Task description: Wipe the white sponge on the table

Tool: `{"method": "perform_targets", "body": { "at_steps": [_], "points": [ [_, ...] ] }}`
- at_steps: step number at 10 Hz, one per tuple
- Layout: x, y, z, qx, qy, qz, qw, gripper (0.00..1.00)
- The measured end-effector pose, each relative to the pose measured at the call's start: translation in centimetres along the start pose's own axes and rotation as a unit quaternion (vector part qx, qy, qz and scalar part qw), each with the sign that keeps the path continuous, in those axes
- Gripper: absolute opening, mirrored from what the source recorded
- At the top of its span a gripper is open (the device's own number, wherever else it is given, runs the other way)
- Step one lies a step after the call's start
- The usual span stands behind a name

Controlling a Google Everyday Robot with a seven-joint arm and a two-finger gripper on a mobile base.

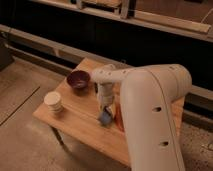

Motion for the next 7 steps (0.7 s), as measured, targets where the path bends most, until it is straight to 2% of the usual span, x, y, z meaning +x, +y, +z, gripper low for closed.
{"method": "perform_targets", "body": {
  "at_steps": [4,7],
  "points": [
    [-3.4,1.7,-1.0,0.015,-0.021,-0.025,0.9994,0.0],
    [-5.2,4.0,-1.9,0.044,-0.048,-0.058,0.9962,0.0]
  ]
}}
